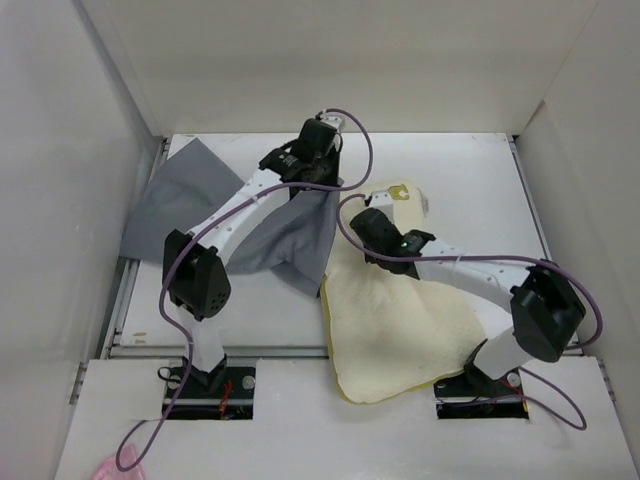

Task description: Put the pillow into the pillowcase

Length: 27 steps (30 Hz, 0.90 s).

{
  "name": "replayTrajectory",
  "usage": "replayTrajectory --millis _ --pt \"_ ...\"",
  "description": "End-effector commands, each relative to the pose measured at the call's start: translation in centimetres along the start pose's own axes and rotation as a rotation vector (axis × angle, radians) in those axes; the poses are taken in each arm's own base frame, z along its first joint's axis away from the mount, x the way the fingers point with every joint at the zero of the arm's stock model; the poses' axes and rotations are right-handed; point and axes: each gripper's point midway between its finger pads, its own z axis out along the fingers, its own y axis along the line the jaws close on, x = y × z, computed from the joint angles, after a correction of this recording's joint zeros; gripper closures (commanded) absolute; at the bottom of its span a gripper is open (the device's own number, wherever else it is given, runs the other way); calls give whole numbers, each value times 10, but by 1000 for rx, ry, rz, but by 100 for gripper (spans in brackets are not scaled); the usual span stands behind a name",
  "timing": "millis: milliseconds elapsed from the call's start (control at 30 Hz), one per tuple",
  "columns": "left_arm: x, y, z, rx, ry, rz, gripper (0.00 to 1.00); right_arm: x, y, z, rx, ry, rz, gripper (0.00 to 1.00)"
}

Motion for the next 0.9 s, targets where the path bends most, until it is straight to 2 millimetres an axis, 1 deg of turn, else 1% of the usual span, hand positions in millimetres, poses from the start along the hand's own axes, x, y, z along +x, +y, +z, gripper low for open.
replayTrajectory --millis 0,33,67,100,133,167,200,233,267,300,333,367,400,433,467,533,567,600,633,667,700,733,767,800,833,867 --pt "-8 6 -39 -24 -70 -21 100 -28 -33 -2 211 -83 55 100" --pt "-7 11 -43 -50 -82 -35 100 -29 -31 2 214 -78 51 100" --pt "-11 13 -57 -59 -110 -47 100 -29 -30 2 214 -78 51 100" --pt "-10 16 -62 -69 -118 -57 100 -27 -32 4 229 -76 44 100" --pt "0 22 -63 -86 -104 -56 100 -23 -36 6 252 -67 39 100" --pt "6 25 -73 -93 -108 -86 100 -32 -38 3 277 -92 62 100" --pt "0 23 -83 -82 -134 -100 100 -27 -42 4 300 -79 45 100" --pt "17 29 -82 -94 -104 -109 100 -27 -46 2 322 -75 42 100" --pt "24 31 -87 -95 -100 -124 100 -29 -47 3 335 -75 44 100" --pt "27 32 -100 -86 -118 -154 100 -30 -45 5 335 -74 43 100" --pt "50 36 -96 -99 -74 -154 97 -28 -46 4 340 -67 37 100" --pt "59 39 -98 -104 -63 -164 94 -31 -42 5 324 -77 50 100" --pt "64 41 -102 -103 -65 -176 90 -33 -40 6 306 -77 26 100" --pt "77 46 -103 -122 -26 -182 86 -33 -35 6 274 -77 27 100" --pt "95 49 -98 -132 21 -186 84 -30 -33 7 248 -83 25 100" --pt "108 52 -102 -155 60 -195 83 -32 -30 1 201 -97 23 100" --pt "127 61 -102 -199 115 -197 78 -23 -27 2 167 -80 12 100" --pt "132 67 -105 -234 116 -215 76 -30 -24 -3 135 -108 28 100" --pt "137 70 -107 -241 129 -212 73 -29 -24 -4 118 -114 25 100" --pt "144 75 -108 -270 145 -216 68 -29 -21 -6 91 -116 24 100" --pt "143 77 -108 -283 137 -224 59 -25 -22 -6 86 -124 30 100" --pt "142 80 -108 -300 127 -221 55 -28 -21 -10 66 -137 32 100" --pt "139 81 -107 -307 122 -211 49 -29 -22 -12 62 -146 23 100" --pt "134 81 -106 -313 115 -210 38 -25 -17 -12 44 -142 16 100" --pt "119 76 -104 -290 77 -199 0 -23 -20 -14 44 -143 4 100" --pt "113 74 -95 -285 75 -163 0 -28 -20 -17 37 -159 2 100"
